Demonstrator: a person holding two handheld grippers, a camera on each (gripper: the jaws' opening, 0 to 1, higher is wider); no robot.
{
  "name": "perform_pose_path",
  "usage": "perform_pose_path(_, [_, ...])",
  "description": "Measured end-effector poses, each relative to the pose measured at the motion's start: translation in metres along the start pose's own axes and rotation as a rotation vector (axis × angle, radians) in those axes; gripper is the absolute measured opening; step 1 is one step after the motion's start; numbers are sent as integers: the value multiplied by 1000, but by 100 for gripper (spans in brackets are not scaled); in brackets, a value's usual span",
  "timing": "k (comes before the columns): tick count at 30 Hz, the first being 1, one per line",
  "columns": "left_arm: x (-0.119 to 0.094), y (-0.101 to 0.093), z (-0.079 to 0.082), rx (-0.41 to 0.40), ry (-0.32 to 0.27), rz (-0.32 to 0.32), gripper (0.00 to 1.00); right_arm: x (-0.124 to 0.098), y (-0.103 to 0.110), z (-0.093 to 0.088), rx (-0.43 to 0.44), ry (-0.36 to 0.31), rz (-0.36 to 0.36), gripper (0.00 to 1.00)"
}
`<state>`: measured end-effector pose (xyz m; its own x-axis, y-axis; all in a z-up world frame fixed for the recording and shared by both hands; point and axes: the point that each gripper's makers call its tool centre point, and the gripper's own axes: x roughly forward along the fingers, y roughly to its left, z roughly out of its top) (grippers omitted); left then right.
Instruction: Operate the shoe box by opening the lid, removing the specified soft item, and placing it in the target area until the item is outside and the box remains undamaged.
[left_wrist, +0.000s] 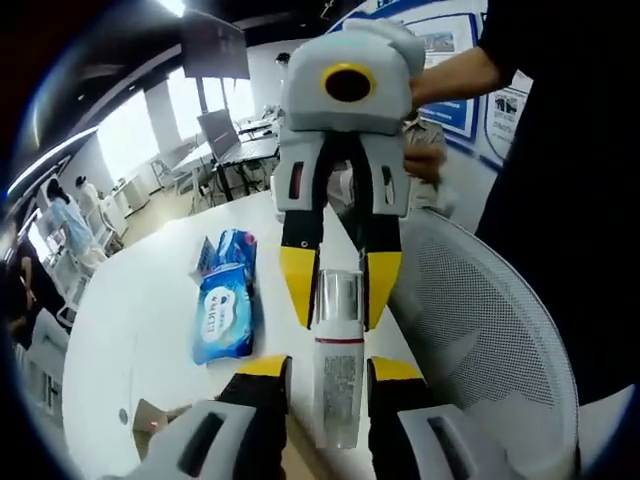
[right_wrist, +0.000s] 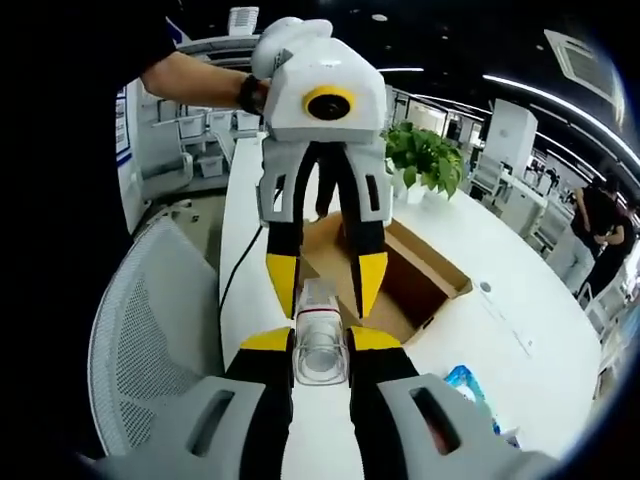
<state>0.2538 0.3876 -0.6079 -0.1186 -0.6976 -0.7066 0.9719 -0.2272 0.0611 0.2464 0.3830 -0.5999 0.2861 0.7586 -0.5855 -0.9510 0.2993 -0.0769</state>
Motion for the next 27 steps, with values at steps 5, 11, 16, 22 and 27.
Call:
perform_pose_path(5, [-3, 0, -13, -115, -47, 39, 32, -6, -4, -18, 71, 22, -11, 17])
perform_pose_path(11, [-8, 1, -31, -253, -107, 83, 32, -13, -5, -30, 83, 62, -18, 18])
perform_pose_path(16, [-16, 5, -38, -333, -153, 130, 32, -18, -6, -38, 102, 86, -30, 18])
perform_pose_path(22, [-22, 7, -48, -416, -189, 182, 33, -27, -5, -53, 95, 136, -34, 18])
perform_pose_path(27, [-27, 8, -61, -494, -222, 245, 33, -34, -7, -66, 85, 183, -37, 18])
